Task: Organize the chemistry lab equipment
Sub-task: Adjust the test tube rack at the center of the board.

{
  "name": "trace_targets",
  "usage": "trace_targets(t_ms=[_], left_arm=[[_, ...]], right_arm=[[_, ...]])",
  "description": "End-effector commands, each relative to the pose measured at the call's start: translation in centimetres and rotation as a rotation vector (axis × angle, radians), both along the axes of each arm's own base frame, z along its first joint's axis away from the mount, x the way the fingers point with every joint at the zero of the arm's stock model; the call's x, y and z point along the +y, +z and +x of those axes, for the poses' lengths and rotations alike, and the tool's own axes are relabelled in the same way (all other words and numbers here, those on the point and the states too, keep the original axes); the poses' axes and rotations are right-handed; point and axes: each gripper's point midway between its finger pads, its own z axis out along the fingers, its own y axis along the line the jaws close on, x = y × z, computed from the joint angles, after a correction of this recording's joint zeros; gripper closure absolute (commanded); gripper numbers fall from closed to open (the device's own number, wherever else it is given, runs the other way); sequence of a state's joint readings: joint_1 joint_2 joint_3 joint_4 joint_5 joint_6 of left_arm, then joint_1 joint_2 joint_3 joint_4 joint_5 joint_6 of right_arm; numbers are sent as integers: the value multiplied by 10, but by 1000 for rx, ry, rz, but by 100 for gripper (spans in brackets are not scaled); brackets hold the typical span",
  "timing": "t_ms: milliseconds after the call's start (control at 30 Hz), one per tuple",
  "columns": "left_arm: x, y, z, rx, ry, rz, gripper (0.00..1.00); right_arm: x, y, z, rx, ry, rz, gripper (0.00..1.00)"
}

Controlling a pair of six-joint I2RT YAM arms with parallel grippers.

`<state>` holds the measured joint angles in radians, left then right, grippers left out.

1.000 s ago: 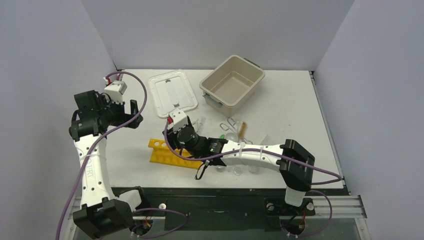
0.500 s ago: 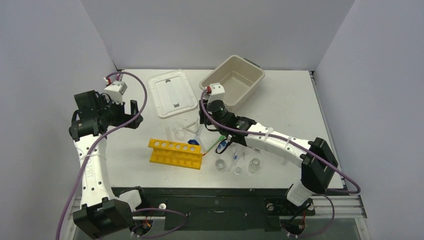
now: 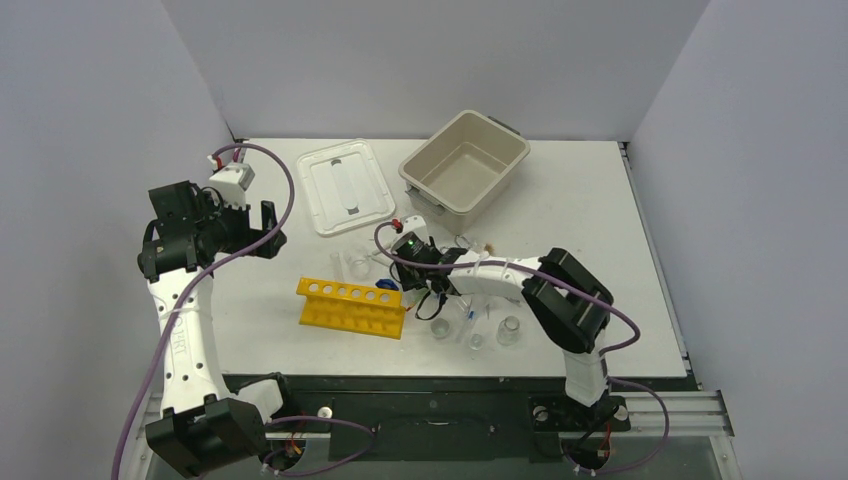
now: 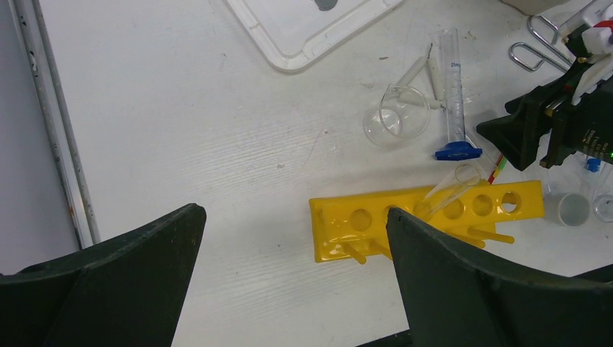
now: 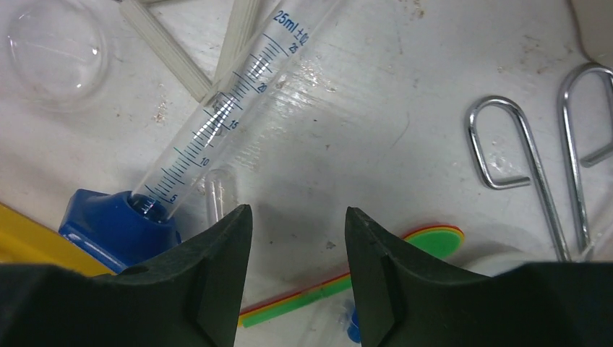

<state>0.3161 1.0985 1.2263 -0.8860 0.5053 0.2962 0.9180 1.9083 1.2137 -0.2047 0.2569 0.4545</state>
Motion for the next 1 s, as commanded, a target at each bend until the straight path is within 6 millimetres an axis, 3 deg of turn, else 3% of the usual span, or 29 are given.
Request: trace_targets(t_ms=[0,433,733,967], left_arm=[[2,21,4,-50,-2,13,3],[3,19,5,-45,-2,18,3],[4,18,4,-45,-1,21,4],[4,20,4,-50,1,24,3]], right_arm=[[27,13,6,-19,43,46,53],[36,-9,-15,10,72,35,53],[35,14,-20,-41,66,81,55],[47,1,-37,-13,124,60,58]])
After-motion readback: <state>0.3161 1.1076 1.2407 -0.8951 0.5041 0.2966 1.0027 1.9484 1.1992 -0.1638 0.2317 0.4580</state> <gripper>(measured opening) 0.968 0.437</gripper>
